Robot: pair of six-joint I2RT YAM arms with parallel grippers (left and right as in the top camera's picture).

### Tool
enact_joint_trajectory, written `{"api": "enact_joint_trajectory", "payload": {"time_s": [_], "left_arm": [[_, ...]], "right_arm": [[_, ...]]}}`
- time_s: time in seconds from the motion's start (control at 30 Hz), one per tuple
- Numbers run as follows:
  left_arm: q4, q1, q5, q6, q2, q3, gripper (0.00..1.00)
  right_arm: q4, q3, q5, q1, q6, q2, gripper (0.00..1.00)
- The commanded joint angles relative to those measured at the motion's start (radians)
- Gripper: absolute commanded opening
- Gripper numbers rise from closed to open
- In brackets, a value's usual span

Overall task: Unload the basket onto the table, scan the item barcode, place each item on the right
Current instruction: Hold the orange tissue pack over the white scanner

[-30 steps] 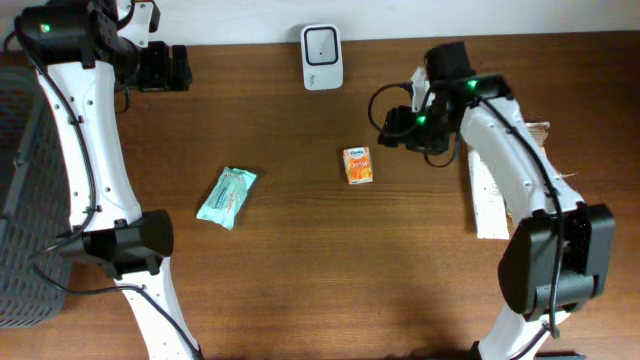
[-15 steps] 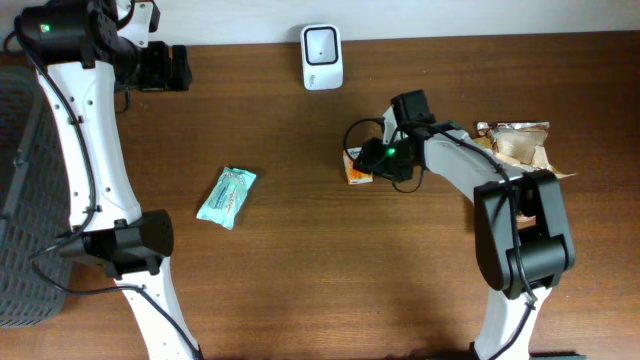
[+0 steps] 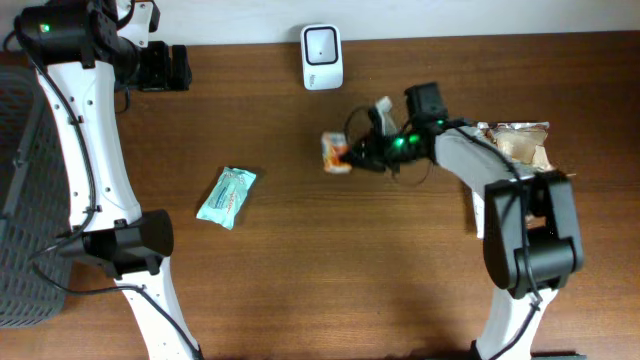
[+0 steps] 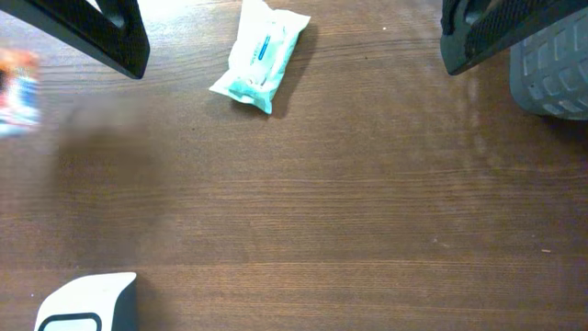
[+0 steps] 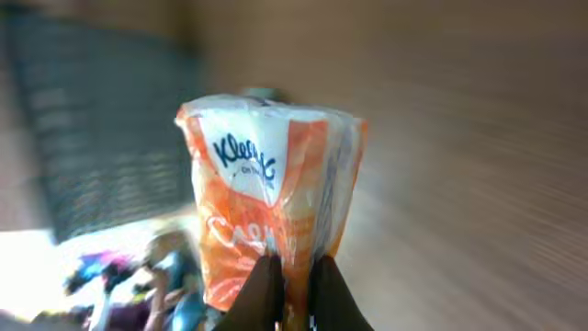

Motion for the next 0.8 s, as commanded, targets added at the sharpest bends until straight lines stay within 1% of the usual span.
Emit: {"api": "enact_joint_trajectory", "payload": {"time_s": [0.0,0.03,0.07,0.1,0.17,0.2,0.23,0.3,0.4,0.43,0.5,0.53,0.6,0.63,0.67,0.7,0.73,0.77], "left_arm": [[0.002,0.003,-0.004,0.016,-0.015,0.005,0.99],[0.002,0.003,-0.004,0.016,-0.015,0.005,0.99],[0.002,0.003,-0.004,0.016,-0.015,0.005,0.99],[0.002,0.003,-0.004,0.016,-0.015,0.005,0.99],[0.002,0.003,-0.004,0.016,-0.015,0.005,0.99],[0.002,0.003,-0.004,0.016,-0.015,0.005,0.99],[0.002,0.003,-0.004,0.016,-0.015,0.005,0.99],[0.002,0.003,-0.004,0.016,-0.015,0.005,0.99],[0.002,0.002,-0.004,0.016,-0.015,0.005,0.99],[0.002,0.003,-0.004,0.016,-0.015,0.005,0.99],[0.002,0.003,-0.004,0.016,-0.015,0.005,0.99],[0.002,0.003,-0.004,0.016,-0.015,0.005,0.99],[0.002,0.003,-0.004,0.016,-0.015,0.005,0.99],[0.002,0.003,-0.004,0.016,-0.015,0.005,0.99],[0.002,0.003,-0.004,0.016,-0.015,0.005,0.99],[0.002,0.003,-0.004,0.016,-0.015,0.005,0.99],[0.002,0.003,-0.004,0.016,-0.015,0.005,0.99],[0.002,0.003,-0.004,0.016,-0.015,0.005,0.99]], "right_arm": [[0.157,0.013,-0.403,-0.021,0.134,-0.062,0.04],[0.286,0.013,-0.467,-0.03,0.265,-0.062,0.04],[0.373,0.013,-0.5,-0.039,0.373,-0.062,0.04],[0.451,0.013,-0.5,-0.047,0.47,-0.064,0.04],[0.643,0.013,-0.5,-0.069,0.71,-0.075,0.04],[0.693,0.013,-0.5,-0.072,0.767,-0.085,0.04],[0.726,0.013,-0.5,-0.072,0.786,-0.094,0.04],[0.73,0.013,-0.496,-0.07,0.777,-0.098,0.04],[0.71,0.01,-0.421,-0.029,0.62,-0.089,0.04],[0.637,0.01,-0.359,0.003,0.502,-0.076,0.04],[0.319,0.01,-0.09,0.065,0.248,-0.051,0.04],[0.168,0.01,0.099,0.092,0.155,-0.051,0.04],[-0.01,0.051,0.24,0.103,0.063,-0.051,0.04],[-0.194,0.16,0.378,0.103,-0.015,-0.051,0.04],[-0.354,0.311,0.546,0.114,-0.084,-0.05,0.04],[-0.454,0.455,0.702,0.133,-0.124,-0.042,0.04],[-0.502,0.575,0.858,0.158,-0.157,-0.029,0.04],[-0.51,0.639,0.956,0.176,-0.177,-0.018,0.04]]}}
